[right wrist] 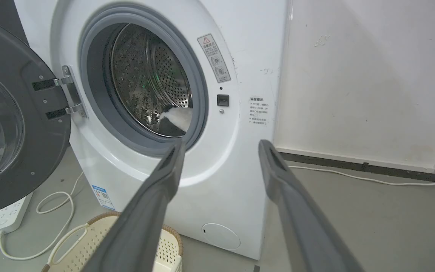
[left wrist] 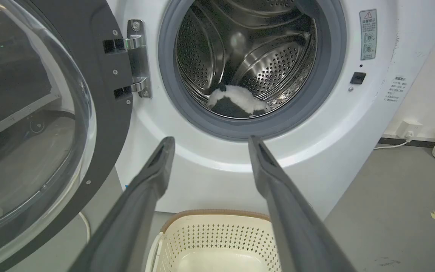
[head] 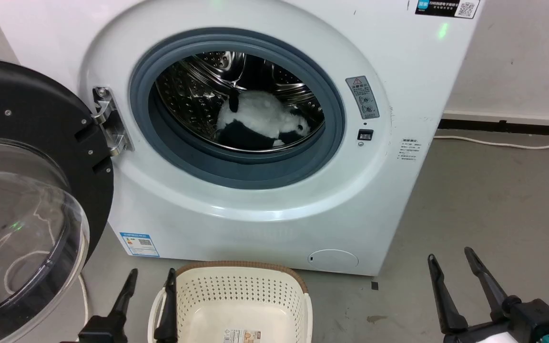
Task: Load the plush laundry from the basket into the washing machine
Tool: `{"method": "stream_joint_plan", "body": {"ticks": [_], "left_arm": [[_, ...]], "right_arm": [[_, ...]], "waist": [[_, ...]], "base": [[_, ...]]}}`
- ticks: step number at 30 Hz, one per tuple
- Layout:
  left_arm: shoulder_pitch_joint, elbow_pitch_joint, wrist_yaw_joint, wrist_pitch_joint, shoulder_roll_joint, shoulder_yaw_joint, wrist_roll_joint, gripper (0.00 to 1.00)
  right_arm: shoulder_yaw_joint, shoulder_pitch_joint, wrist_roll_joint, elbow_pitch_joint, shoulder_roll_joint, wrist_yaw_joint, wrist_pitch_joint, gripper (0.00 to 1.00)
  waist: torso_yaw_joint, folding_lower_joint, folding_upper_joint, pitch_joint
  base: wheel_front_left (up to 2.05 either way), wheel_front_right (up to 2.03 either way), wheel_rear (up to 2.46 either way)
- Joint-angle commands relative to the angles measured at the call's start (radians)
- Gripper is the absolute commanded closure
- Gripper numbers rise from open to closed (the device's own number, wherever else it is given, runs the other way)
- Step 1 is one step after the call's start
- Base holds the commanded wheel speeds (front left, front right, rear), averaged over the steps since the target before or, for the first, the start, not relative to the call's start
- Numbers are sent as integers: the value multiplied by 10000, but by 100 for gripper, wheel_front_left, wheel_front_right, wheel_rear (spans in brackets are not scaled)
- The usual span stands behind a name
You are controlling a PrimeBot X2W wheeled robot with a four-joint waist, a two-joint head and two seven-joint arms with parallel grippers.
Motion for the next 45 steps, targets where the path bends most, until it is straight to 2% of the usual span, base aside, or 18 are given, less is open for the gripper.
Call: {"method": "stream_joint_plan", "body": {"ticks": [1,8,9,45], "left_arm": [[58,-53,-28,-52,-35,-14,72,0],[13,-53,-144,-53,-146,-27,199,0],[-2,-5,-122,6,-110,-14,154,100],[-272,-230,-35,683,-250,156,590,100]], "right_arm": [[-17,47,-63,20,7,-9,-46,0],[9,35,-65,101,7,-9,-46,0],[12,-2,-74,67,0,0,4,100],[17,-257,-284,-7,2,-2,683,100]], "waist": [[6,1,0,-5],[-38,1,0,45],[-36,1,0,44],[-142,1,0,68]], "base": [[0,0,0],[0,0,0],[0,0,0],[0,0,0]]}}
